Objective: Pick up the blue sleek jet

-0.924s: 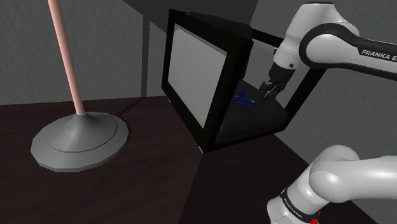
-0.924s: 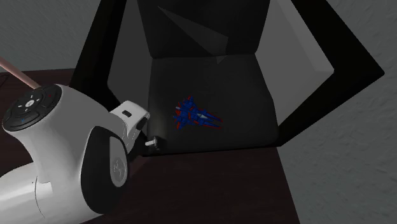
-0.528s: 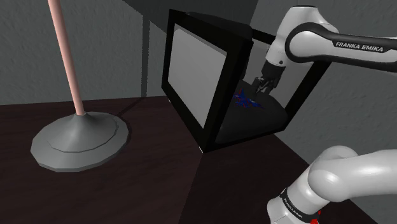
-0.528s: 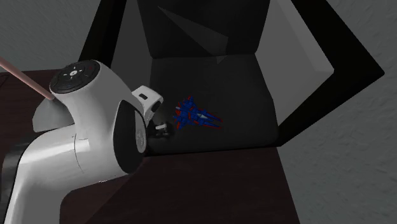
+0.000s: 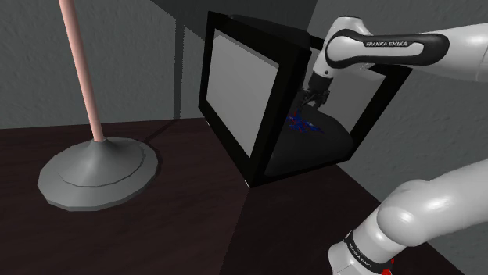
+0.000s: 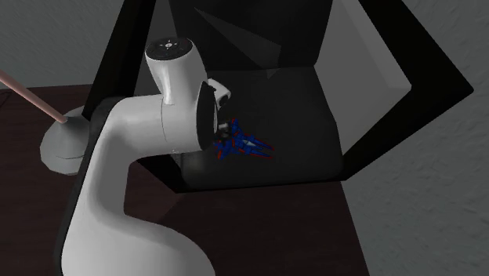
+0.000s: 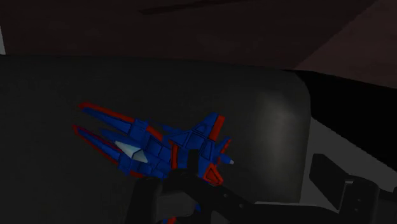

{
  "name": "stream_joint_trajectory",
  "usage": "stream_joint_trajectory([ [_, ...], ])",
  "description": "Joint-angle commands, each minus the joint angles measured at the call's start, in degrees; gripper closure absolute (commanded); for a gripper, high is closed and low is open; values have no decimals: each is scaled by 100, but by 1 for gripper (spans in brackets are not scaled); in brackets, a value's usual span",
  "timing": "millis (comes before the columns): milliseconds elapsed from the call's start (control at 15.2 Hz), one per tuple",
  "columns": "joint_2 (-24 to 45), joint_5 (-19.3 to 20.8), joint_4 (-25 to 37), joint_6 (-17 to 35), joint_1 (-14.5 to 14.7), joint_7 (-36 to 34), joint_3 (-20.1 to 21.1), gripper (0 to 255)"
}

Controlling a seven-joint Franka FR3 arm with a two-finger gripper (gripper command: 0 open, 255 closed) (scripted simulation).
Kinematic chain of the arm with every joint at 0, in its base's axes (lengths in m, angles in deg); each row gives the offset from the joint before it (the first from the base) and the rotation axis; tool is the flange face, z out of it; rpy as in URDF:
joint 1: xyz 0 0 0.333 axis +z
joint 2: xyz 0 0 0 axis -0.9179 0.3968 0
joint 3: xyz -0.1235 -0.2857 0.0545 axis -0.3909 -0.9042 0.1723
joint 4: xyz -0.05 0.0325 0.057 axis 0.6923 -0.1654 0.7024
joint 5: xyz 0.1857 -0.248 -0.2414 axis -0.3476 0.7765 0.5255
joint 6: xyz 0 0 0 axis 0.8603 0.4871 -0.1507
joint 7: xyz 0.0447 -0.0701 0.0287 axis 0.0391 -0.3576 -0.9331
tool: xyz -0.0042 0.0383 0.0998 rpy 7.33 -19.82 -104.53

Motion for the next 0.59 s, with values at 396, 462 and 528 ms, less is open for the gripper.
stream_joint_trajectory([
  [396,1783,-593,1383,239,-199,440,-533,0],
  [462,2012,-692,1587,234,-236,503,-586,0],
  [528,2244,-796,1798,221,-276,566,-636,0],
])
